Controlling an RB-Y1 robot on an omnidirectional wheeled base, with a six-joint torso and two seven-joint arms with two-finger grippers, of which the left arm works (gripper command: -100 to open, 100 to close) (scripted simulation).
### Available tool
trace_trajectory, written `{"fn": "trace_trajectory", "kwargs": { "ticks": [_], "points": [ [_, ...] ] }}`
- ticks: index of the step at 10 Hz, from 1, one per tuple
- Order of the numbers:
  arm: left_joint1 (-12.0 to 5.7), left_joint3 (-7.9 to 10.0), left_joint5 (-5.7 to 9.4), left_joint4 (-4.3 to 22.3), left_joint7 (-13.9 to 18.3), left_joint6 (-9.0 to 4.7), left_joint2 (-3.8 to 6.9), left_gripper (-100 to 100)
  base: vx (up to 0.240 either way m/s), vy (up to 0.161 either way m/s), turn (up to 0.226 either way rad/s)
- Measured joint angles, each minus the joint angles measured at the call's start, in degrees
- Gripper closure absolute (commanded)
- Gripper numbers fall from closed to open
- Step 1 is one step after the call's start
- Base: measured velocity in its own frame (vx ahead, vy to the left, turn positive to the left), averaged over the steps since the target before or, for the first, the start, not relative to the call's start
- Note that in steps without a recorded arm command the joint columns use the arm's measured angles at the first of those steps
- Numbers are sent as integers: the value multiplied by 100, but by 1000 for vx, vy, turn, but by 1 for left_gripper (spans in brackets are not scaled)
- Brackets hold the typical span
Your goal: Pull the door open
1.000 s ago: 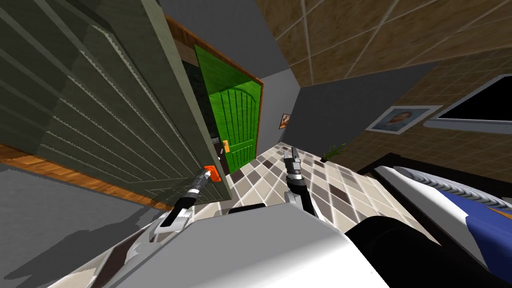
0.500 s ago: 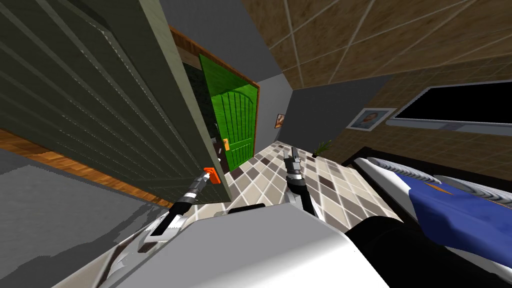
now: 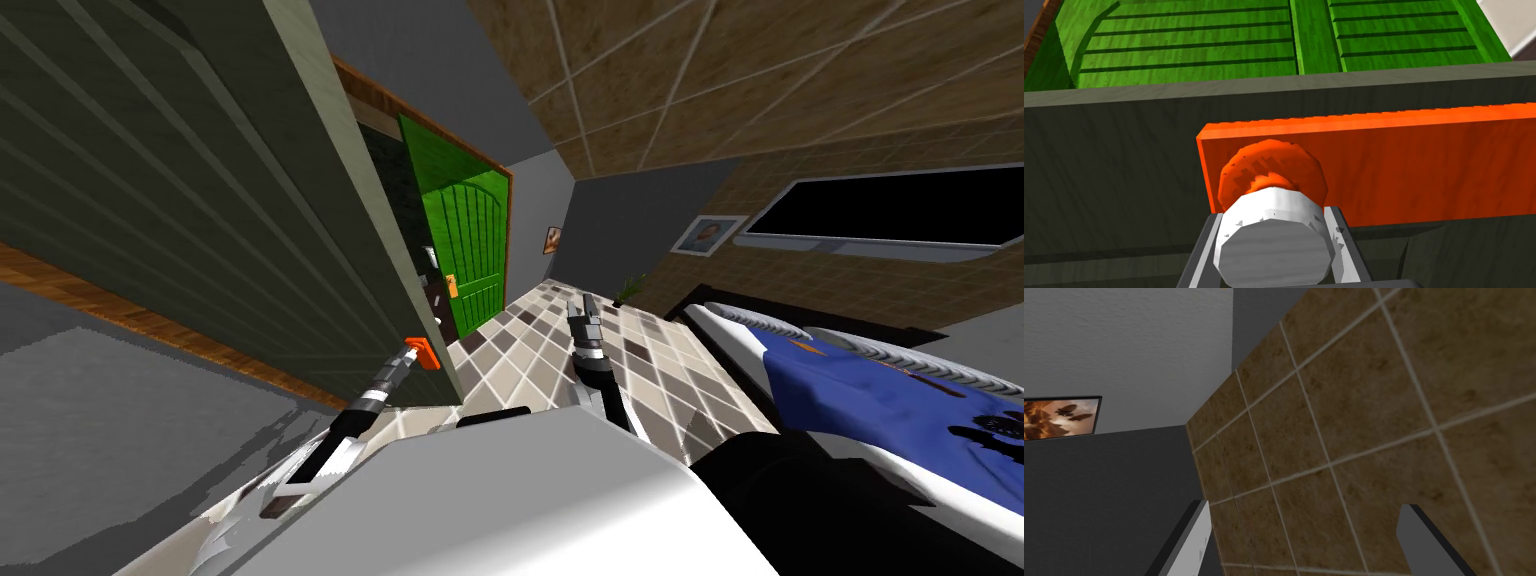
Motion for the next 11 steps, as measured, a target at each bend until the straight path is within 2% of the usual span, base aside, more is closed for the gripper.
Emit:
{"fn": "trace_trajectory", "kwargs": {
  "ticks": [4, 7, 9, 11],
  "points": [
    [163, -121, -7, 23, 178, -321, 243, 100, -194, 96, -138],
    [260, -192, -12, 31, 288, -500, 402, 100, -151, 59, -76],
    [284, -200, -13, 69, 312, -536, 439, 100, -154, 66, -132],
    [292, -220, -15, 98, 371, -653, 508, 100, -157, 98, -119]
  ]
}}
